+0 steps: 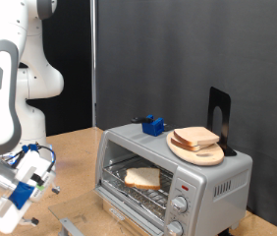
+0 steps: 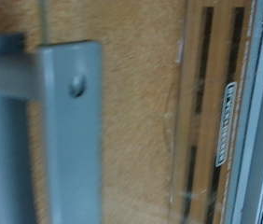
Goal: Make a piece of toast with the oven
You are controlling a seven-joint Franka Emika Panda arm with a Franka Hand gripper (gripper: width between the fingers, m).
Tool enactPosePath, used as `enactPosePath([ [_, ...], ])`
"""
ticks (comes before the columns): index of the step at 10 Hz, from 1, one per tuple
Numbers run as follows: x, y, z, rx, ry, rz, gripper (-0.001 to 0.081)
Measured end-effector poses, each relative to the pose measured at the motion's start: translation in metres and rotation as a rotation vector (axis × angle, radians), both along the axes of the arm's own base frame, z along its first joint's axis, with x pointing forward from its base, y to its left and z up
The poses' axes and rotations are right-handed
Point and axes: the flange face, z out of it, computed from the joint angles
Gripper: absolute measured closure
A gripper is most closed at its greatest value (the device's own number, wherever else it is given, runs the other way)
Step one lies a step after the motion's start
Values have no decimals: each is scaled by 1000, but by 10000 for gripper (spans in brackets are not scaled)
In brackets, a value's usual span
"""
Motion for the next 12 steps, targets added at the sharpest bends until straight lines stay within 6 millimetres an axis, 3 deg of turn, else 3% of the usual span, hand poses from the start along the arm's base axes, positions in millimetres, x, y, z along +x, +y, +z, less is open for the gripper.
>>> enactPosePath([
  [4,6,33,-13,59,9,0,-2],
  [7,13,52,-9,127,-6,13,-2],
  [12,13,57,48,350,-40,51,-2],
])
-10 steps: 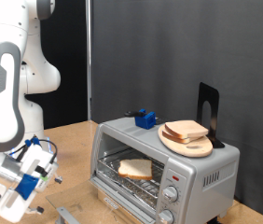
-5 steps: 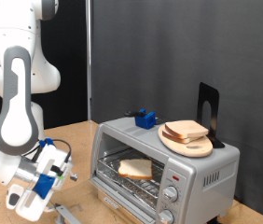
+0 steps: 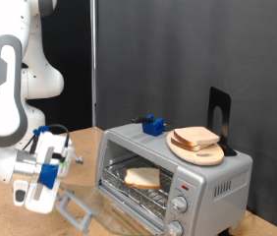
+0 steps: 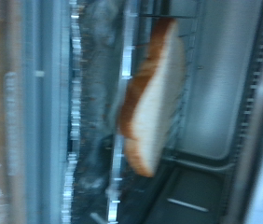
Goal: Make a piece of toast with the oven
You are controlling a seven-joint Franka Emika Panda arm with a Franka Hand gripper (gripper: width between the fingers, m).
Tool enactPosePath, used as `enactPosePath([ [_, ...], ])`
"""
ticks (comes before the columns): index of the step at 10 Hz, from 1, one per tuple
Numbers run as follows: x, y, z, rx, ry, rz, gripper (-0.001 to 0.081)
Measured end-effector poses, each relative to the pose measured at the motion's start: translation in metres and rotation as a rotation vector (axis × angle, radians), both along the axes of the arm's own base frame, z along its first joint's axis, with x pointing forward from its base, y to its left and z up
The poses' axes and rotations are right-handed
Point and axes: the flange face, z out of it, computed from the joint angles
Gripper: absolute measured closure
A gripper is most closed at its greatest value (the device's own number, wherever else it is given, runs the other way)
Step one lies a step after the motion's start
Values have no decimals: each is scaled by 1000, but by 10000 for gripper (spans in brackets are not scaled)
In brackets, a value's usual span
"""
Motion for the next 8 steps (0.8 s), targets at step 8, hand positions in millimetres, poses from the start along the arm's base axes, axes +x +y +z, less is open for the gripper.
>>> enactPosePath([
  [8,-1,64,71,76,-97,16,-2],
])
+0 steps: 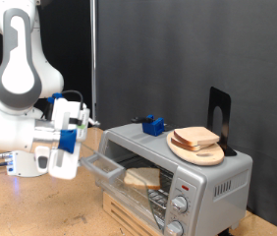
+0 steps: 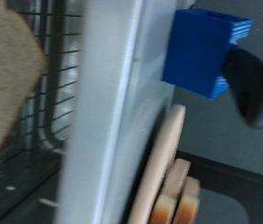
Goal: Make a piece of toast with the oven
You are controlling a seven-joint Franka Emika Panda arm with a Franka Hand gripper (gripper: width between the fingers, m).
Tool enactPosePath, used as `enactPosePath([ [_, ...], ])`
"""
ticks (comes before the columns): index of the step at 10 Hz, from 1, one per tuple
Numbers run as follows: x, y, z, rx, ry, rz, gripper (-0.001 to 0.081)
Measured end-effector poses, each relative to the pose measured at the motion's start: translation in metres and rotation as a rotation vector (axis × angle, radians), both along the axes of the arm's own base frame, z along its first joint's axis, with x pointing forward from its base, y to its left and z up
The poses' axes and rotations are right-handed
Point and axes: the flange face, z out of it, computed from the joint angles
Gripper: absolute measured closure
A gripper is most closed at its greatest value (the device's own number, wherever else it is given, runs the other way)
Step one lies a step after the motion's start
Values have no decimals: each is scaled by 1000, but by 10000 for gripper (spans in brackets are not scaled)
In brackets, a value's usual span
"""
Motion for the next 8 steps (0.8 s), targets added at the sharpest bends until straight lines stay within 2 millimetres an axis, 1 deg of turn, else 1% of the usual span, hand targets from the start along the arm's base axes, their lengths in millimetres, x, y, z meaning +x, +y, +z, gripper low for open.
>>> enactPosePath([
  [3,-3,39,15,2,-18,22,-2],
  [5,-8,64,22,-44,42,36,-2],
  [6,-12,66,21,-79,81,25,-2],
  [7,-17,61,20,-115,116,10,-2],
  [8,-20,53,19,-139,139,-8,-2],
])
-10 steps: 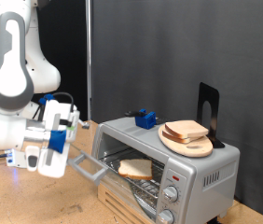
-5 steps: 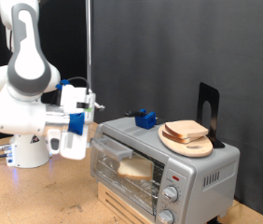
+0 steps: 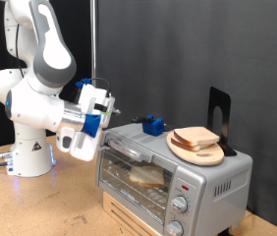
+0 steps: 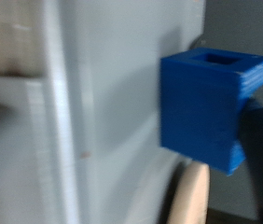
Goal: Make a piece of toast with the oven
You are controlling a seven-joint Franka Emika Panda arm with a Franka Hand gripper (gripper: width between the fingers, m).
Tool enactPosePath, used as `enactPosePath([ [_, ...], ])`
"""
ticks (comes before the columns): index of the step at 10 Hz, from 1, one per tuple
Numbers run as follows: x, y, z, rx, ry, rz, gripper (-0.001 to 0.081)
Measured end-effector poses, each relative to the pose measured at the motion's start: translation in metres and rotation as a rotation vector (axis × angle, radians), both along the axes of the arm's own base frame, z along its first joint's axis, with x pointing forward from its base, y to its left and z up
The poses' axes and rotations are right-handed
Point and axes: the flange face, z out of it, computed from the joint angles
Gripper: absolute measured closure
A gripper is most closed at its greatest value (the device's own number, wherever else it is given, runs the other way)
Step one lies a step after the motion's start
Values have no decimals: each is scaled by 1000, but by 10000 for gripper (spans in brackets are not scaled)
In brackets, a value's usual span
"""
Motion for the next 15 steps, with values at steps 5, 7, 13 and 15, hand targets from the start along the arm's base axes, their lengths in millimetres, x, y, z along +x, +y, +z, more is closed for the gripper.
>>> enactPosePath([
  [5,-6,-71,17,51,4,-108,-2],
  [7,-6,-79,22,64,5,-105,-2],
  [13,48,-120,8,-35,-22,-123,-2],
  [15,70,-131,1,-41,-35,-320,-2],
])
